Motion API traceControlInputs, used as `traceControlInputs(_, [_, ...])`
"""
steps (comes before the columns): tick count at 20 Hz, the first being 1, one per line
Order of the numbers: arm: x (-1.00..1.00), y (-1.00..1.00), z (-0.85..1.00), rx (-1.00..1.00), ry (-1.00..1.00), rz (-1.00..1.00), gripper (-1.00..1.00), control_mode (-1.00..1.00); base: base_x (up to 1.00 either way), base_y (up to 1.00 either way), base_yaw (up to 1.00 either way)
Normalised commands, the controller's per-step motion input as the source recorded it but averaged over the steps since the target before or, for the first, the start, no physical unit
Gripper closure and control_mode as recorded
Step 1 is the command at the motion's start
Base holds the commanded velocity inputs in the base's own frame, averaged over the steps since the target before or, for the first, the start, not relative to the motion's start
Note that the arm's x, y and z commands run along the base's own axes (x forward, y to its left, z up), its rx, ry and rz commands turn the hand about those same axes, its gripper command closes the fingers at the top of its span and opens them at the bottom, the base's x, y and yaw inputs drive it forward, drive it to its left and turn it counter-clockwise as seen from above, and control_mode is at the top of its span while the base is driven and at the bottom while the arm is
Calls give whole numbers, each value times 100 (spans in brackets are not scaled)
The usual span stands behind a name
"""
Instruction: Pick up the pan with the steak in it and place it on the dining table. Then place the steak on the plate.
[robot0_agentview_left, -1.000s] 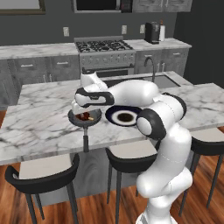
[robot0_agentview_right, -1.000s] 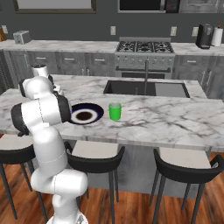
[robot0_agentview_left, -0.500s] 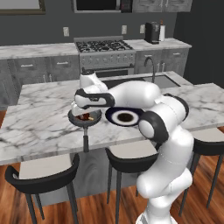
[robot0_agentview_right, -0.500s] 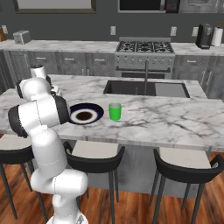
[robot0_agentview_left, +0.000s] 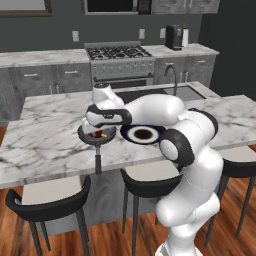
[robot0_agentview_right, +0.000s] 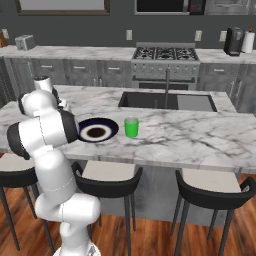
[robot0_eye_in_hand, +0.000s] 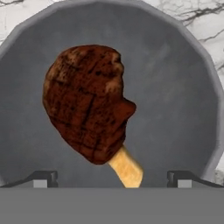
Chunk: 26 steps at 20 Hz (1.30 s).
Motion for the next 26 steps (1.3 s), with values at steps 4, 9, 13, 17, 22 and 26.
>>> traceControlInputs(4, [12,0,-27,-1,1,1,-100,-100,0,0,0])
traceControlInputs(9, [19,1,-36,-2,4,2,-100,-100,0,0,0])
traceControlInputs(13, [17,2,-35,-2,2,1,-100,-100,0,0,0])
traceControlInputs(17, [9,4,-23,-2,0,0,-100,-100,0,0,0])
traceControlInputs(22, [3,2,-10,0,0,0,100,-100,0,0,0])
traceControlInputs(26, [2,0,11,3,-1,0,100,-100,0,0,0])
